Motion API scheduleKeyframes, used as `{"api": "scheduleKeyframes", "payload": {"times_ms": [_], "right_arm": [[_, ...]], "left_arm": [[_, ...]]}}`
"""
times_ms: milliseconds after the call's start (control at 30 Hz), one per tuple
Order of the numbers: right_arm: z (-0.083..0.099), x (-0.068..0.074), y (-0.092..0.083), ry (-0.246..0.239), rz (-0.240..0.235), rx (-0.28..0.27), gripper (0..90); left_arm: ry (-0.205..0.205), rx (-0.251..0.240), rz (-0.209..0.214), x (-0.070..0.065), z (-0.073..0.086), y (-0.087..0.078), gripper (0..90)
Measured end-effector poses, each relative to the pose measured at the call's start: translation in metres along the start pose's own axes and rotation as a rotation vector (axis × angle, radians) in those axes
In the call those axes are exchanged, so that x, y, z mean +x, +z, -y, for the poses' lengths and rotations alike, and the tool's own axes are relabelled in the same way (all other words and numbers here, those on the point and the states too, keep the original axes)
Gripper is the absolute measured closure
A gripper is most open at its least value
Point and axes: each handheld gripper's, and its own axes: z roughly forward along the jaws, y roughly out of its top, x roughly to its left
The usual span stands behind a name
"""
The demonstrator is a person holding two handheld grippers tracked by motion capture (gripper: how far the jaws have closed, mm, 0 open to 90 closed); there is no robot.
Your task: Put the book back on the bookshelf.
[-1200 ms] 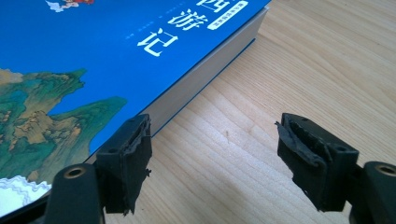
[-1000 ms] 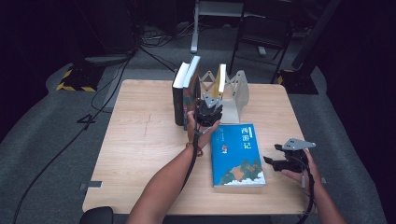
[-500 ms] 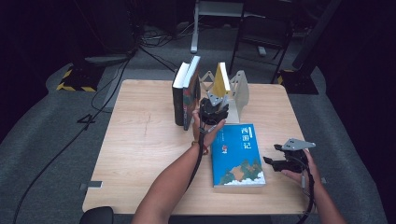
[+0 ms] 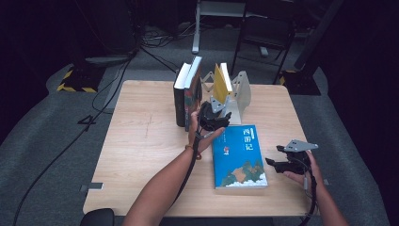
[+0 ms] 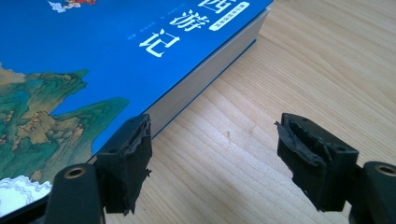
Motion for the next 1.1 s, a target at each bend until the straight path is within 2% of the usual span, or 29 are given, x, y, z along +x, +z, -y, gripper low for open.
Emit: {"api": "scheduleKeyframes", "payload": {"times_ms": [33, 67, 133, 267, 467, 500, 600, 667, 700, 733, 800, 1033, 1100], "right_arm": [[0.000, 0.000, 0.000, 0.002, 0.001, -0.002, 27.3], [0.000, 0.000, -0.001, 0.001, 0.002, -0.001, 27.4], [0.000, 0.000, -0.001, -0.001, 0.003, -0.001, 28.0], [-0.001, 0.001, -0.002, -0.003, 0.002, -0.009, 28.2], [-0.003, 0.003, -0.005, -0.005, -0.003, -0.022, 28.3], [-0.004, 0.003, -0.006, 0.000, -0.012, -0.028, 28.5], [-0.005, 0.004, -0.008, -0.005, -0.022, -0.034, 28.9], [-0.007, 0.004, -0.012, 0.007, -0.013, -0.047, 29.0], [-0.007, 0.004, -0.013, 0.009, -0.020, -0.051, 29.0], [-0.008, 0.006, -0.015, 0.002, -0.048, -0.053, 29.3], [-0.009, 0.009, -0.017, -0.020, -0.072, -0.043, 29.4], [-0.027, 0.029, -0.016, -0.116, -0.150, 0.045, 35.3], [-0.035, 0.037, -0.015, -0.126, -0.184, 0.061, 35.4]], "left_arm": [[0.024, 0.008, -0.009, 0.000, 0.001, -0.002, 39.8], [0.069, 0.018, -0.029, -0.001, 0.004, -0.006, 39.5], [0.106, 0.030, -0.024, -0.002, 0.008, -0.012, 39.2], [0.105, 0.046, 0.012, 0.002, 0.017, -0.025, 35.0], [0.126, 0.078, 0.045, 0.008, 0.029, -0.044, 31.1], [0.131, 0.089, 0.079, 0.010, 0.036, -0.055, 30.8], [0.153, 0.112, 0.112, 0.010, 0.051, -0.067, 29.0], [0.160, 0.133, 0.132, 0.010, 0.060, -0.072, 27.0], [0.174, 0.149, 0.139, 0.009, 0.068, -0.075, 26.6], [0.185, 0.163, 0.141, 0.009, 0.074, -0.076, 25.5], [0.177, 0.199, 0.167, 0.010, 0.086, -0.078, 24.6], [0.182, 0.332, 0.218, 0.005, 0.126, -0.087, 25.2], [0.184, 0.341, 0.233, 0.003, 0.133, -0.092, 25.1]]}}
